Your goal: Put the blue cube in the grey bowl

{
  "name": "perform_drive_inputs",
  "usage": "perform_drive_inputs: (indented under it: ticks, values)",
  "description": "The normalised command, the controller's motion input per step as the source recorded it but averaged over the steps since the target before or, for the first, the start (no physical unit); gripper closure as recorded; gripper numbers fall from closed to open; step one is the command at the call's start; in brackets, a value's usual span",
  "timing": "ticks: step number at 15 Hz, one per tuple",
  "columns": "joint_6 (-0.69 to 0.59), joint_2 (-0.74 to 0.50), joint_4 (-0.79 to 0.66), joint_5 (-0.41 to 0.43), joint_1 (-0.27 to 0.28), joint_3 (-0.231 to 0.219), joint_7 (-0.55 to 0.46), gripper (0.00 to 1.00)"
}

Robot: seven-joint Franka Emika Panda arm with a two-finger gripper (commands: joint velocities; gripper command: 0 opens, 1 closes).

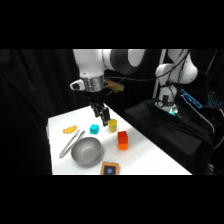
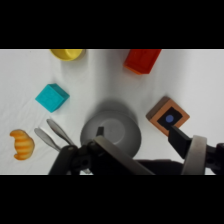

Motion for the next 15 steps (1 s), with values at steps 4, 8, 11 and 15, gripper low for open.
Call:
perform_drive_inputs:
  ticks: [4,8,11,15]
  values:
    - [0.06,0.04,0.06,-0.004,-0.037,-0.018,0.06,0.00]
    - [0.13,0.06,0.11,-0.015,-0.098,-0.081,0.10,0.00]
    - [0.06,-0.07,0.05,-0.008,-0.124,-0.097,0.11,0.00]
    - [0.09,0.04,0.11,-0.001,-0.095,-0.083,0.21,0.00]
